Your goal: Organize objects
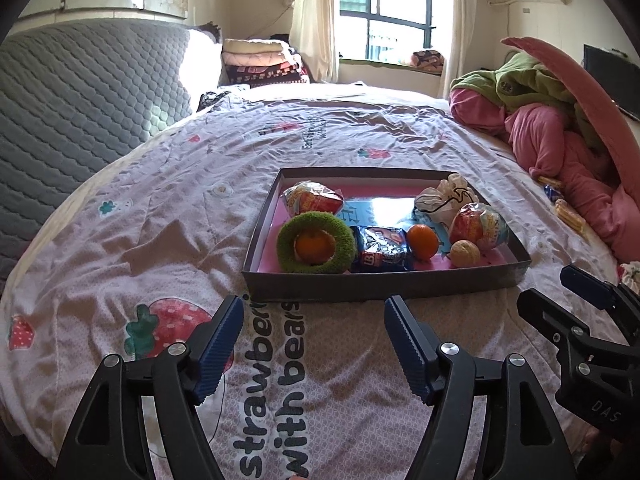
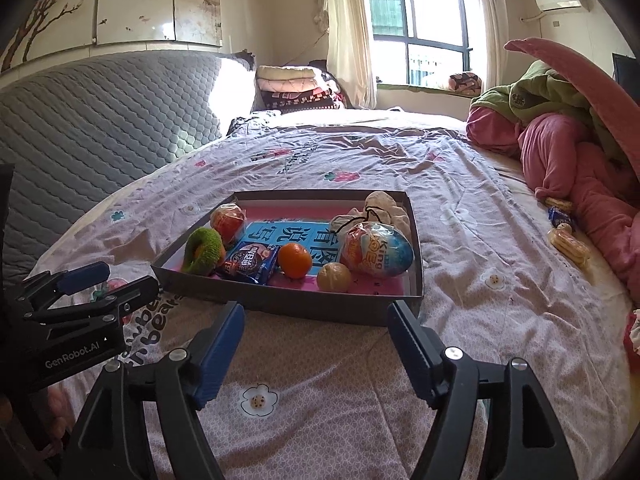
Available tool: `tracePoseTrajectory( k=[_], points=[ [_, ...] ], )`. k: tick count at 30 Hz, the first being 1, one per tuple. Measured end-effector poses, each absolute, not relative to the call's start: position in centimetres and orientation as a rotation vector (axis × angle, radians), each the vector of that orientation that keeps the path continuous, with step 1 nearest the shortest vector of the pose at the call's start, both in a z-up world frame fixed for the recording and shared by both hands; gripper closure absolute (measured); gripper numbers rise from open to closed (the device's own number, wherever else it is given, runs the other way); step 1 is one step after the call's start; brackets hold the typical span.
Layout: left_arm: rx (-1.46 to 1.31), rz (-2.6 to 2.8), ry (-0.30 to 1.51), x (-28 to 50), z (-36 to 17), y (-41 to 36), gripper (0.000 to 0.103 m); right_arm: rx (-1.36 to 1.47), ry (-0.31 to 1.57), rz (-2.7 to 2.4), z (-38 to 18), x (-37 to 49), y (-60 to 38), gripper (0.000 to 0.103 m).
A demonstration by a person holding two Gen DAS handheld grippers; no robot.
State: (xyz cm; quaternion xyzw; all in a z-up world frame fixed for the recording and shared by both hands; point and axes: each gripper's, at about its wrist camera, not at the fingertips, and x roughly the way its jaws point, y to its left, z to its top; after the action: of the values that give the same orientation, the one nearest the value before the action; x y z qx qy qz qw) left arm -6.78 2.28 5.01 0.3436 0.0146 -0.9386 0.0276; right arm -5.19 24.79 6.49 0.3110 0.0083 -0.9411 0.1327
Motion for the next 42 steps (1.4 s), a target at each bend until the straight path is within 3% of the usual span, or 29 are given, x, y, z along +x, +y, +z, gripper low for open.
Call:
tracePoseTrajectory(
  k=[11, 19, 42],
  points=[
    [1.110, -2.891, 0.073, -5.8, 3.4, 2.2, 0.029, 0.907, 0.015, -2.722, 5.6, -4.0, 24.6, 0.025],
    [1.157, -2.861, -0.025, -5.6, 1.9, 3.2, 0.029, 0.948, 0.042, -2.703, 4.4, -3.6, 24.1, 0.025],
    [1.251, -2.823, -0.006, -5.9, -0.5, 2.5, 0.029, 1.002, 0.066, -2.678, 2.4, -3.4, 23.1, 0.025]
  ],
)
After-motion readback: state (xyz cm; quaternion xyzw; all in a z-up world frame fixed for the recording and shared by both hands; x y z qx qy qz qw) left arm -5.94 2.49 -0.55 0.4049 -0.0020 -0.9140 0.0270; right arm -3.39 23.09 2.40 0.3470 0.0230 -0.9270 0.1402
